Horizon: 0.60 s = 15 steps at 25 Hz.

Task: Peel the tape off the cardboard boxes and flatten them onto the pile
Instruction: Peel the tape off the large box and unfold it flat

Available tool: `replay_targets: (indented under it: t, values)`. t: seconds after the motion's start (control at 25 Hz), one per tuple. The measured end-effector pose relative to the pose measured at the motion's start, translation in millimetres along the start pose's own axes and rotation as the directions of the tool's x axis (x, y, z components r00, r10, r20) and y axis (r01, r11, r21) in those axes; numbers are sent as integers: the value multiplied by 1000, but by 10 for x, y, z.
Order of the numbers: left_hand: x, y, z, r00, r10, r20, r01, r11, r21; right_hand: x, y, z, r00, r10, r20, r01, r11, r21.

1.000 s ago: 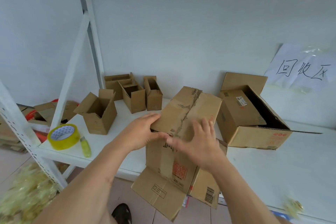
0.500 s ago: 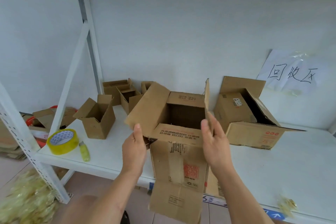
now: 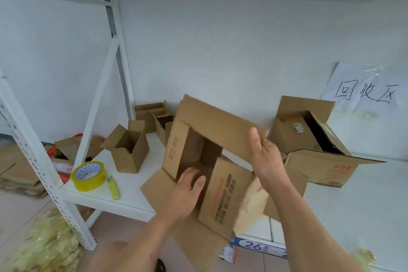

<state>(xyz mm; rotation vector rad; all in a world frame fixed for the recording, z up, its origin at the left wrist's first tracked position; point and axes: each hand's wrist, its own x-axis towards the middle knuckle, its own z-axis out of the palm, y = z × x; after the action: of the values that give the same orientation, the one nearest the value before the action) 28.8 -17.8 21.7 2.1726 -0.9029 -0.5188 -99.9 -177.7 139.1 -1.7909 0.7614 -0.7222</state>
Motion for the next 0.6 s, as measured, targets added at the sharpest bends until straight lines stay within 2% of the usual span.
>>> replay_targets:
  t: [0.08,0.16,0.24,0.32,0.36,0.44,0.52,0.6]
  values:
    - [65,-33,157,982,-84,-167,84,996,-6,7,139,58,999,4,54,-4,1000,4]
    - [119,-82,85,914,-79,-397,138,983,123,55,277,16,999,3,52,-5,999,44]
    - [190,-146,-117,795,86,-601,96,960,264,118,408,-74,998,26,65,-31,996,80]
    - [314,-286,-280,694,230,-682,90,912,400,193,550,-137,994,38,101,-46,996,78]
    - [373,-352,-347,679,246,-692,105,900,423,229,602,-158,993,39,113,-49,995,84]
    - [508,-464,-451,715,232,-659,93,903,419,276,646,-191,994,42,104,-53,994,100]
    - [645,-503,-524,807,202,-555,43,918,395,282,677,-183,998,63,21,-65,990,125]
    - [694,-472,-522,808,189,-558,-20,956,294,196,751,-140,992,59,-115,-47,993,106]
